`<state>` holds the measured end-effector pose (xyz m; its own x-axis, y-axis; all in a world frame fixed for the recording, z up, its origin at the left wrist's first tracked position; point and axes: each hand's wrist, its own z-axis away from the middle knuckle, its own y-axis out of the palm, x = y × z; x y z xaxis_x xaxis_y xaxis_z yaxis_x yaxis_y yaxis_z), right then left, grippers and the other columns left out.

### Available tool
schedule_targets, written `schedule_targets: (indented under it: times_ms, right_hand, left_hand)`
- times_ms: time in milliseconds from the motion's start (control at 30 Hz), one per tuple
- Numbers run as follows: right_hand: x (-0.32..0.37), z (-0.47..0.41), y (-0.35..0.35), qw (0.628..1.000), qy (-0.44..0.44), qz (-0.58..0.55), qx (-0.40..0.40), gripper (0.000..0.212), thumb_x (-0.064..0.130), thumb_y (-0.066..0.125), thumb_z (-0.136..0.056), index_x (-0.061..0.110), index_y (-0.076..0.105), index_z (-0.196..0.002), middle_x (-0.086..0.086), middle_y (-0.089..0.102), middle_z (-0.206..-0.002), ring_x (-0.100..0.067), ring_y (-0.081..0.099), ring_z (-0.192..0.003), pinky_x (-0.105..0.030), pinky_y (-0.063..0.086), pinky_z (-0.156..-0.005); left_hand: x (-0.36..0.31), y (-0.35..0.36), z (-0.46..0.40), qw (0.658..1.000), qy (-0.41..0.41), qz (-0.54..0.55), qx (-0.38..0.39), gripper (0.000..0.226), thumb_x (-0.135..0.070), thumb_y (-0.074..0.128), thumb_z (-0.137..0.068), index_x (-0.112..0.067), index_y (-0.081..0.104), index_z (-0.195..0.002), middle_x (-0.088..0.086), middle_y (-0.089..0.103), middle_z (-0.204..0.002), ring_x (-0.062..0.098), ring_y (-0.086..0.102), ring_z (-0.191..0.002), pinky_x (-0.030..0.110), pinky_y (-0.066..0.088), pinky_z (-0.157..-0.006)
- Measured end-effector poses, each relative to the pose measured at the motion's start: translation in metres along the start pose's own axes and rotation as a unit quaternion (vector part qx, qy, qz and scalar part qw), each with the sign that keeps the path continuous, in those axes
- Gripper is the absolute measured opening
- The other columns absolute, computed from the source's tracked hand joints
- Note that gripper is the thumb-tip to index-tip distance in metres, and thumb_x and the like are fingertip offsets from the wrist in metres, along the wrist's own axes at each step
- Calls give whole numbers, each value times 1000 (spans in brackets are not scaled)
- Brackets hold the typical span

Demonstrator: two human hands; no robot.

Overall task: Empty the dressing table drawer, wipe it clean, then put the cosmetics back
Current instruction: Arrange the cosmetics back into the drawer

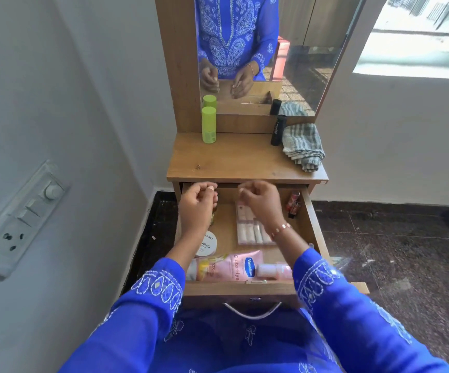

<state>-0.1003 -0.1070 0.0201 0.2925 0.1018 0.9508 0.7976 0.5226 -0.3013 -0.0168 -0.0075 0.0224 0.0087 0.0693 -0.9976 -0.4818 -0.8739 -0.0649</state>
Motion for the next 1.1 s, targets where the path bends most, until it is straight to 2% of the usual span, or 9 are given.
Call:
schedule_targets:
  times_ms: [100, 200, 267, 400, 533, 633, 800, 967, 1100]
  right_hand:
    - [33, -37, -24, 992, -73, 73, -66, 10, 8, 59, -87, 5, 66, -92, -9, 67, -87, -22, 63, -81, -32, 52, -76]
    - [57, -77, -43, 962, -139, 189, -137, 16, 4, 54, -83, 1, 64, -94, -14, 62, -104, -27, 57, -94, -29, 45, -83]
    - [66, -99, -52, 936, -171, 269, -148, 26, -2, 50, -79, -1, 61, -103, -18, 53, -115, -33, 49, -106, -34, 41, -91]
    - [64, -125, -63, 870, -175, 450, -101, 48, -7, 43, -82, 6, 47, -127, -17, 36, -136, -39, 36, -122, -46, 41, -94]
    - [49, -137, -62, 864, -149, 480, -33, 52, -8, 43, -81, 8, 44, -130, -15, 30, -142, -42, 39, -120, -48, 43, -92]
    - [46, -137, -61, 864, -172, 466, -80, 44, -11, 42, -80, 0, 48, -123, -21, 39, -128, -41, 48, -106, -44, 43, -86]
    - [43, -130, -66, 910, -160, 371, -98, 14, -7, 50, -80, -4, 55, -92, -19, 47, -116, -35, 54, -94, -38, 45, -77]
    - [31, -93, -55, 947, -191, 213, -143, 26, 1, 62, -82, 0, 62, -108, -17, 54, -109, -26, 54, -96, -23, 41, -86]
    - [11, -46, -35, 963, -198, 100, -152, 26, 0, 65, -81, 1, 64, -106, -10, 55, -101, -11, 51, -82, -4, 43, -70]
  left_hand:
    - [-29, 22, -17, 999, 41, -3, 26, 25, -9, 50, -90, -25, 61, -75, -2, 61, -68, 14, 59, -69, 38, 54, -76]
    - [-53, 41, -34, 997, 68, -14, 43, 24, -9, 49, -89, -25, 60, -75, -2, 60, -67, 18, 58, -70, 42, 54, -77]
    - [-63, 51, -44, 996, 72, -21, 53, 26, -9, 49, -89, -25, 59, -73, -1, 59, -66, 19, 58, -70, 43, 53, -78]
    - [-71, 61, -54, 996, 58, -9, 62, 27, -7, 48, -88, -23, 59, -70, 1, 57, -64, 19, 55, -67, 44, 54, -77]
    - [-69, 60, -52, 997, 32, 9, 68, 21, -7, 47, -90, -17, 61, -78, -1, 57, -64, 13, 55, -63, 36, 54, -74]
    - [-62, 56, -49, 997, 15, 16, 78, 19, -7, 46, -91, -14, 62, -84, -1, 59, -67, 11, 56, -63, 27, 53, -67]
    - [-49, 57, -45, 996, -14, 17, 90, 19, -8, 46, -92, -15, 61, -84, -1, 60, -70, 10, 58, -65, 23, 52, -65]
    - [-29, 56, -37, 992, -75, 22, 98, 19, -10, 45, -94, -17, 60, -84, 2, 60, -74, 13, 59, -68, 28, 54, -69]
    - [-13, 56, -28, 987, -135, 47, 76, 19, -22, 46, -96, -20, 54, -79, 3, 59, -76, 15, 57, -65, 28, 53, -66]
